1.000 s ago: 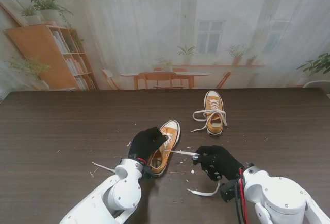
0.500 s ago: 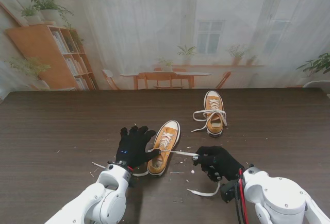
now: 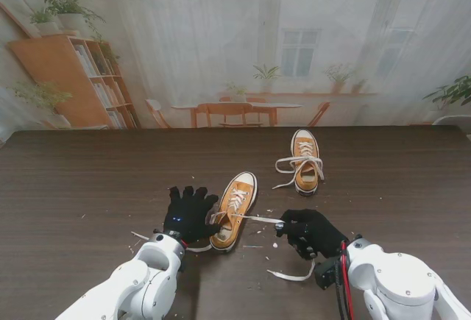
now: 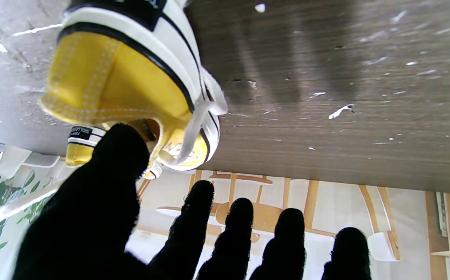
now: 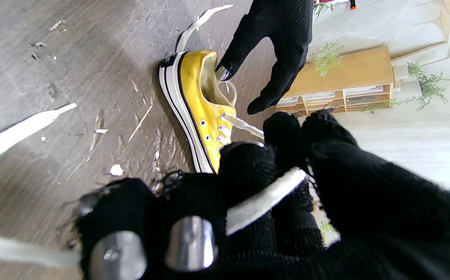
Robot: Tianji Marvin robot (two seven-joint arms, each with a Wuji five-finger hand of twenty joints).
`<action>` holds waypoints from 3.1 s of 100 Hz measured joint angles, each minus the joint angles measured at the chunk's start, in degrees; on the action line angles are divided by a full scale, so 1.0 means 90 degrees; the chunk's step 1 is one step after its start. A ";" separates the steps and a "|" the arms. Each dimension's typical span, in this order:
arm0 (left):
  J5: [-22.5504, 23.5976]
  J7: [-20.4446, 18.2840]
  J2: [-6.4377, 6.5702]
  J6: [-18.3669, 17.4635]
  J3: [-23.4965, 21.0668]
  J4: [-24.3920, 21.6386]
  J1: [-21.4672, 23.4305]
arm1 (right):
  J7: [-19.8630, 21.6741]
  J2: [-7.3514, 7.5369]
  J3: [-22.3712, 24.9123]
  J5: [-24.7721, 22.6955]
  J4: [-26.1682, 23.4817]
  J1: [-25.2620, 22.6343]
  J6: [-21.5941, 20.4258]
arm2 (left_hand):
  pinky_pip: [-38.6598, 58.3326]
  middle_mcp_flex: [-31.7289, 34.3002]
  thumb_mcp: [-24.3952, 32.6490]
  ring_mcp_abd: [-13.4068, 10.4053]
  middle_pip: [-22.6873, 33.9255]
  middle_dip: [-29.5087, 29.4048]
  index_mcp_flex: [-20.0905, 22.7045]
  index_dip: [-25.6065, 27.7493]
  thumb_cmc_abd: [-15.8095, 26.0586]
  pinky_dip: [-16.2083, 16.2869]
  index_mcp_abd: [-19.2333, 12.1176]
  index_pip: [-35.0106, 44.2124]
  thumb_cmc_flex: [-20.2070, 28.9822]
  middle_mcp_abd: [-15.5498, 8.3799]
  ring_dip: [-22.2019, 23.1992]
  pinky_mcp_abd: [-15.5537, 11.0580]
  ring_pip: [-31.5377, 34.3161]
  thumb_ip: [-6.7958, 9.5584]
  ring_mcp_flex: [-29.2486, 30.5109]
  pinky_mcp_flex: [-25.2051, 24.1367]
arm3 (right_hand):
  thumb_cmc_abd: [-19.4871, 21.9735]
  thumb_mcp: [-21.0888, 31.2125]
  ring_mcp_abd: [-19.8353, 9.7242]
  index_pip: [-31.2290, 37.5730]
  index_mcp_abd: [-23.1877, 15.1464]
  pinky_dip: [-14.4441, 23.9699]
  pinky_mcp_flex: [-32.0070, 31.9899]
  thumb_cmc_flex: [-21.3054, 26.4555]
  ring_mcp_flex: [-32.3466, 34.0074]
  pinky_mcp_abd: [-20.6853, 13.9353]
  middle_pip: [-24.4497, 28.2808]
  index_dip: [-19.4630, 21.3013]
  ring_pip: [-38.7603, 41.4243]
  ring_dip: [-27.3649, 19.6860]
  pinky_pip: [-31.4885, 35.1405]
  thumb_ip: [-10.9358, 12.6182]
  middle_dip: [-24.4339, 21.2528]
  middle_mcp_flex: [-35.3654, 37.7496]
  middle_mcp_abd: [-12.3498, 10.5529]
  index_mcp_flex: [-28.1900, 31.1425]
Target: Tie the shoelaces into a bow on the shoes
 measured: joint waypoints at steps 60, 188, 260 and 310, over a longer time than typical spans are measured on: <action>0.0089 0.0189 0.0020 0.0159 0.0508 0.0776 -0.0675 | -0.0050 -0.0015 -0.0031 0.0027 0.0074 0.0048 0.0066 | 0.0040 0.0512 0.1271 -0.0059 0.0225 -0.0001 0.0577 0.0015 -0.0323 0.0069 -0.0012 0.0660 -0.0107 -0.0064 0.0000 -0.0005 0.0399 -0.0476 0.0212 0.0504 | 0.0000 0.0000 0.0000 0.0000 0.0001 0.0000 0.0000 0.0000 0.0000 0.0000 0.0000 0.0000 0.0000 0.0000 0.0000 0.0000 0.0000 0.0000 0.0000 0.0000; -0.2716 0.2273 -0.0680 -0.1668 0.0494 0.2158 -0.1009 | -0.0034 -0.0016 0.0000 0.0024 0.0072 -0.0022 0.0033 | 0.3625 0.3787 0.2277 0.0000 0.2408 0.1213 0.1652 0.3845 0.0372 -0.0446 -0.0251 0.6471 -0.0468 -0.0099 0.0102 -0.0009 0.2772 0.1210 0.2766 0.1805 | 0.0000 -0.0012 0.0000 0.0000 0.0042 0.0000 0.0000 0.0053 0.0000 0.0000 0.0002 0.0000 0.0000 0.0000 0.0001 0.0000 0.0000 0.0000 0.0001 0.0000; -0.4804 0.3127 -0.1414 -0.2744 0.0443 0.2589 -0.1040 | -0.0080 -0.0021 0.0029 0.0014 -0.0002 -0.0077 0.0092 | 0.5027 0.5368 0.2418 -0.0207 0.2639 0.1285 0.3098 0.4391 0.0375 -0.0597 -0.0308 0.6693 -0.0792 -0.0263 0.0107 0.0311 0.3644 0.1461 0.4564 0.2969 | 0.0000 -0.0013 0.0000 0.0000 0.0042 0.0000 0.0000 0.0053 0.0000 0.0001 0.0049 0.0000 0.0000 0.0000 0.0002 0.0000 0.0000 0.0000 0.0001 0.0000; -0.6361 0.2982 -0.1612 -0.3070 0.0263 0.2363 -0.0901 | -0.0077 -0.0022 0.0093 0.0019 -0.0068 -0.0189 0.0089 | 0.5351 0.6055 0.2418 -0.0252 0.5137 0.2514 0.3264 0.4727 0.0378 -0.1364 -0.0215 0.7245 -0.0792 -0.0283 0.0262 0.1186 0.5386 0.1461 0.5786 0.4439 | 0.0000 -0.0013 0.0000 0.0000 0.0042 0.0000 0.0000 0.0054 0.0000 0.0008 0.0049 0.0000 0.0000 0.0000 0.0002 0.0000 0.0000 0.0000 0.0002 -0.0001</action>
